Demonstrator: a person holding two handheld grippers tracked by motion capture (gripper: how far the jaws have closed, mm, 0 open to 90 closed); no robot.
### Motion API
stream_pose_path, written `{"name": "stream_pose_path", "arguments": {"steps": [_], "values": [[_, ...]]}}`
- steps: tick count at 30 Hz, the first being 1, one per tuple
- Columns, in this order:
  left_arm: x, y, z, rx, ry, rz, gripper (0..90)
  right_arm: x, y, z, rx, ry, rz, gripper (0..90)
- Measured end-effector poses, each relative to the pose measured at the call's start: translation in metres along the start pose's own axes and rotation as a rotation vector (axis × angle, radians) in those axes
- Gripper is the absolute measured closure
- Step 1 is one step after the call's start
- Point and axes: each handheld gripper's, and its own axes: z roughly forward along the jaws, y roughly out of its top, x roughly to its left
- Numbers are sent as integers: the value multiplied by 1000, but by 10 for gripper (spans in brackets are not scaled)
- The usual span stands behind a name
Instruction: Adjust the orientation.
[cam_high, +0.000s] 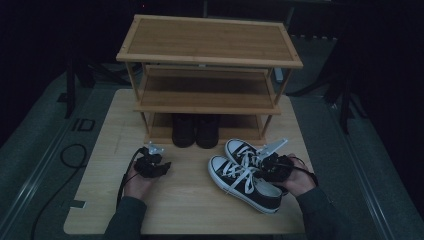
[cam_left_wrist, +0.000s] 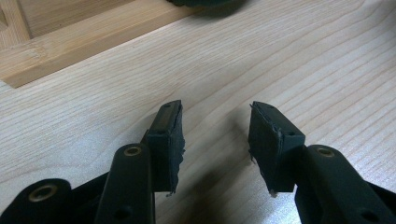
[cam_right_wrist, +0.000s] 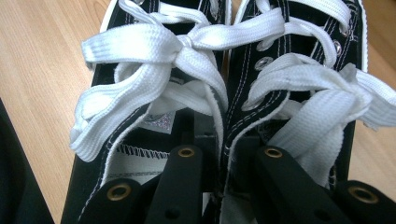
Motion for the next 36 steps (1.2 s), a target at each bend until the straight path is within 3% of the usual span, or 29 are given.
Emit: {"name": "stream_pose_path", "arguments": {"steps": [15,36], "values": [[0,0,0,0,-1,0,549,-3,11,-22,-16,-27,-53,850],[0,0,0,3,-1,4,549,-4,38,-40,-30,-12,-127,849]]}}
